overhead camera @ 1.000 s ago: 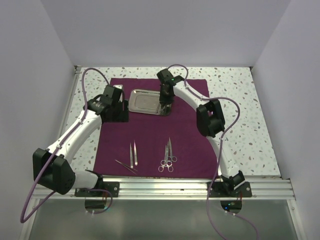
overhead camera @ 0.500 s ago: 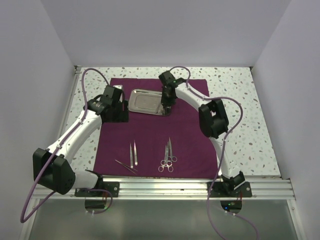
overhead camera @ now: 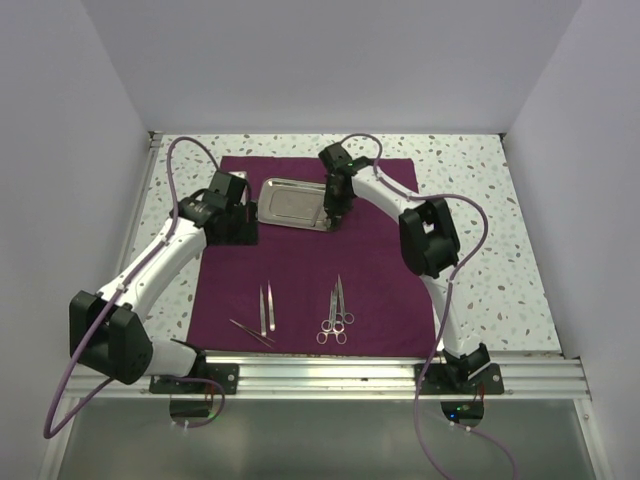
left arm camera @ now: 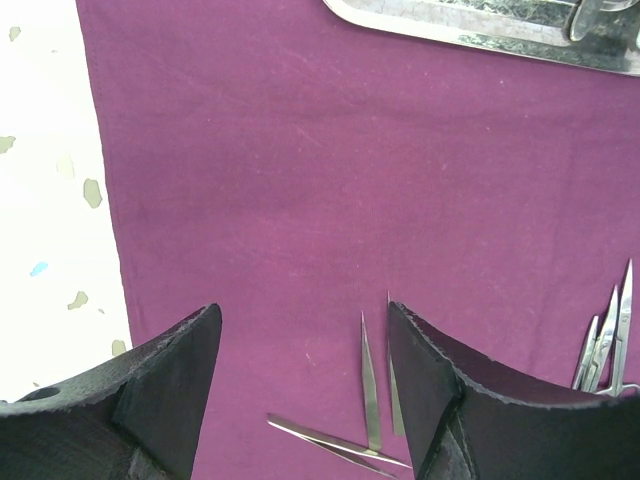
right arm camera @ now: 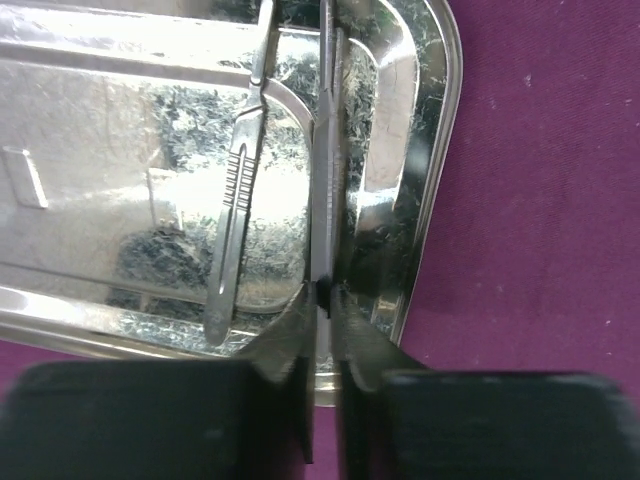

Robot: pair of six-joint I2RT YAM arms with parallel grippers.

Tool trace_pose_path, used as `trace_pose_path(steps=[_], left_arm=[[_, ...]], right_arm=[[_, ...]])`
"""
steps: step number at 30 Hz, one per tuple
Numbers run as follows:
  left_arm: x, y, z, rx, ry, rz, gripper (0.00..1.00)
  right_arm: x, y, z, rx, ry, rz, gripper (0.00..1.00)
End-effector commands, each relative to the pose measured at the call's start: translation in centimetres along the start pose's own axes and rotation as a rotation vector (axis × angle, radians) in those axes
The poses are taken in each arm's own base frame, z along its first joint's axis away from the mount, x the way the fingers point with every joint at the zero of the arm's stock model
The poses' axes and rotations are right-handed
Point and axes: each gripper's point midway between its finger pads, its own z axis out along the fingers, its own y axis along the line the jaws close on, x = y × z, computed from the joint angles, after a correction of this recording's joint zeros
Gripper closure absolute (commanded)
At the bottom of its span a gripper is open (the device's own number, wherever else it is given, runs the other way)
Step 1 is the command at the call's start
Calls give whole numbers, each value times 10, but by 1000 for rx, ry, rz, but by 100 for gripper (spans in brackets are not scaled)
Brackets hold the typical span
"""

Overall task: Open and lay out the surgical kit
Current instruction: Place the medical item in the container, then pick up the medical item from the container.

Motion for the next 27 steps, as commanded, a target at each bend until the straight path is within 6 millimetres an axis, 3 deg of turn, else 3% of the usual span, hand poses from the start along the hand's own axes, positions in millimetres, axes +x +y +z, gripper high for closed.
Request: trace_pose_path(steps=[1,7,10,16,21,24,25,27], left_arm=[[-11,3,-2,-14,-27,-5,30],[-13,3,-2,-17,-24,2,30],[-12,4,-2,-21,-19,3,30],[-12,4,-2,-24,-22,4,31],[-13,3,0,-19,-24,0,31],[-12,0,1,-5,-20,-4,31],[-12,-1,1,-2,-19,-6,31],[-13,-2,1,2,-21,-9,32]], right_arm=[[4,-3,-9,11,14,-11,96],[10,-5,2,19,28,-11,100],[5,-1,-4,8,24,-10,100],[-16,13,-44,-51,-31,10,100],[-42,34,-98,-174,-144,23,100],[-51,45,-111,-233,-178,11,37],[-52,46,-111,-235,-181,5,2],[-52,46,-110,-230,-173,3,2]])
